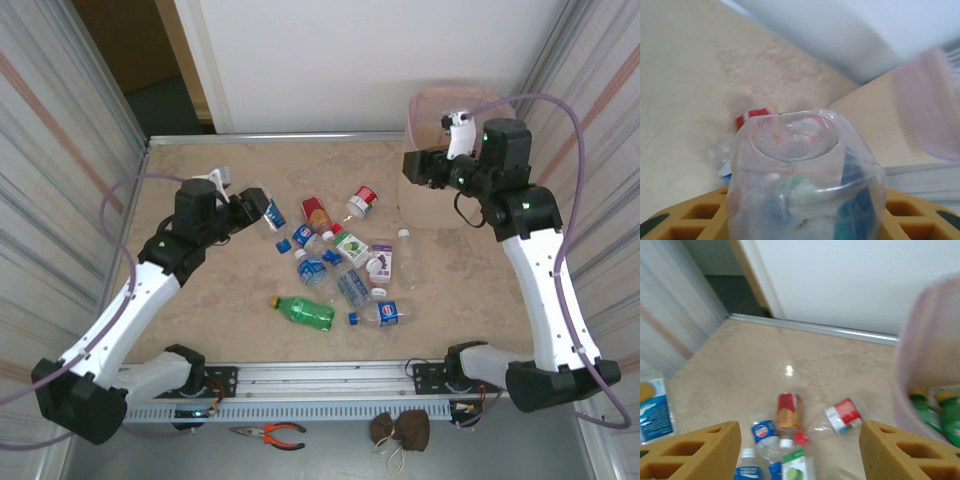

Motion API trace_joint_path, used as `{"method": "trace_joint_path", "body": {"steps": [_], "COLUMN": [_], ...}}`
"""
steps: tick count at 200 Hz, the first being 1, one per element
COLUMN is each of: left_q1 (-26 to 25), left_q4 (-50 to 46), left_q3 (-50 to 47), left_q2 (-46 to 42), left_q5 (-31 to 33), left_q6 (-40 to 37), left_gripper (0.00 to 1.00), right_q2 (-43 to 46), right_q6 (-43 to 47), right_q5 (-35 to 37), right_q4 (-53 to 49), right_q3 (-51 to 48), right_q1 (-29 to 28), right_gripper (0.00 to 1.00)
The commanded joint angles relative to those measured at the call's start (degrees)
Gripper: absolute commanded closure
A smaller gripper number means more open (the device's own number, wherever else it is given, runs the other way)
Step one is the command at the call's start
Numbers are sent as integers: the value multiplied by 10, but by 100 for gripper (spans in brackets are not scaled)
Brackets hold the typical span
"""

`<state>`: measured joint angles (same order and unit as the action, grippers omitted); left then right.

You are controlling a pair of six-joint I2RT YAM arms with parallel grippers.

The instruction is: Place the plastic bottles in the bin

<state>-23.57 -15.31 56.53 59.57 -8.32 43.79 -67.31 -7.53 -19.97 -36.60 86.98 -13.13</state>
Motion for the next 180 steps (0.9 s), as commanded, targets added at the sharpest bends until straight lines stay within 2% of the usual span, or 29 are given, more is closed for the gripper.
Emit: {"method": "trace_joint_path", "body": {"steps": [1, 27, 46, 91, 124, 180], "left_q1": [4, 4, 4, 4, 4, 4], "left_q4": [74, 86, 87, 112, 116, 125], "left_q3": [-3, 8, 19, 23, 28, 32], "left_q2": [-30, -44, -43, -41, -37, -37], "left_q5": [-54, -66, -81, -119, -136, -140], "left_q6": [-55, -47, -45, -21, -14, -6], "left_gripper": [53, 53, 53, 54, 55, 54], "right_q2": [33, 56, 56, -11, -68, -142], "right_q6": [-26, -30, -22, 31, 24, -13], "right_q5": [-24, 7, 54, 140, 155, 138], "right_q4": [76, 134, 166, 186, 209, 244], "right_q3": [-32, -81, -104, -92, -68, -27], "right_q1": [-47, -133, -205, -348, -393, -398], "right_gripper": [37, 36, 34, 29, 24, 15]}}
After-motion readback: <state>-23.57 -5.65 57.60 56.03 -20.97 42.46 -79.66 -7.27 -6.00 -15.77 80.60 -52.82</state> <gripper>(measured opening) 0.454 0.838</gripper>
